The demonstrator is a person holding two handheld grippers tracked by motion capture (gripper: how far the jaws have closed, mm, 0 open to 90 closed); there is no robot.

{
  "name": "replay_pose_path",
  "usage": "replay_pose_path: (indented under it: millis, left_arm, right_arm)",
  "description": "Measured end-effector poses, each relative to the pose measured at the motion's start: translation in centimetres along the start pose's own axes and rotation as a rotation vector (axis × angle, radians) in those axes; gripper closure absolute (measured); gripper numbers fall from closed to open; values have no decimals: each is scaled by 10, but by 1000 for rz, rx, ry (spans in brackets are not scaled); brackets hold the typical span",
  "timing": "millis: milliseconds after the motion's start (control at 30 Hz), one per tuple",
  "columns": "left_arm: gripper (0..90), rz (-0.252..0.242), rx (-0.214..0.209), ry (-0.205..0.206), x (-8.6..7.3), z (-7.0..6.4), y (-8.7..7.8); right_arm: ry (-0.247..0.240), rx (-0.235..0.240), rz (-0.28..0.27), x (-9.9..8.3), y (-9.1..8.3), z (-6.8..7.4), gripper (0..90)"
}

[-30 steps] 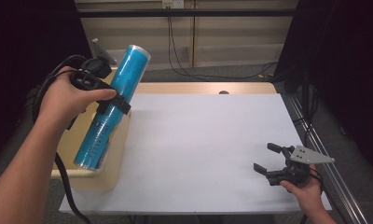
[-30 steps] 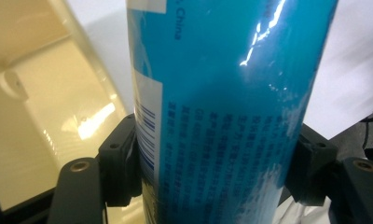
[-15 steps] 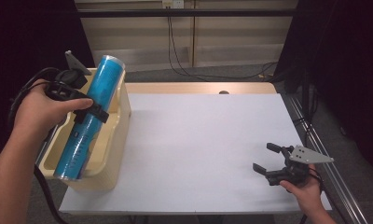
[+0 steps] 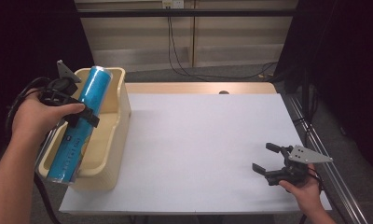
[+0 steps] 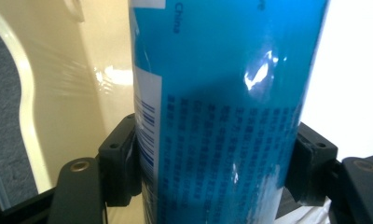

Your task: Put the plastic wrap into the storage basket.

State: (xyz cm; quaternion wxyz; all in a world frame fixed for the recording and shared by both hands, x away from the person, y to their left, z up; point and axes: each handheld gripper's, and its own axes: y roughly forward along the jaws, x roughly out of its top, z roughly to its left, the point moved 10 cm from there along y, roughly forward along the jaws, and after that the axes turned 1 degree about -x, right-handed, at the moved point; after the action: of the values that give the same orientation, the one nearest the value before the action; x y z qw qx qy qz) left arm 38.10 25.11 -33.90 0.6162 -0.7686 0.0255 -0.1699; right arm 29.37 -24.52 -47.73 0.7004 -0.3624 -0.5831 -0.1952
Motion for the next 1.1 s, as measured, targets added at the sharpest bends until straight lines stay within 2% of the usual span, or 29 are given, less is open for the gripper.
replay_pose_path:
  millis: [67, 167, 267, 400, 433, 567, 933, 1100]
  left_arm:
    - [318, 3, -4, -23, -1, 3, 3]
    - [318, 1, 19, -53, 0, 9, 8]
    - [318, 9, 36, -64, -1, 15, 12]
    - [318, 10, 35, -88, -3, 17, 17]
    - [318, 18, 35, -78, -3, 19, 18]
    - [318, 10, 47, -97, -3, 20, 21]
    - [316, 31, 69, -88, -1, 18, 29]
    - [316, 43, 62, -98, -1, 18, 36]
  right_arm:
    - [1, 1, -1, 0, 0, 0, 45]
    - [-3, 3, -1, 0, -1, 0, 45]
    - [-2, 3, -1, 0, -1, 0, 45]
    - [5, 2, -2, 0, -1, 0, 45]
    - [4, 1, -1, 0, -1, 0, 45]
    - [3, 2, 1, 0, 0, 1, 45]
    - [0, 3, 0, 0, 0, 0, 45]
    - [1, 1, 2, -1, 0, 0, 45]
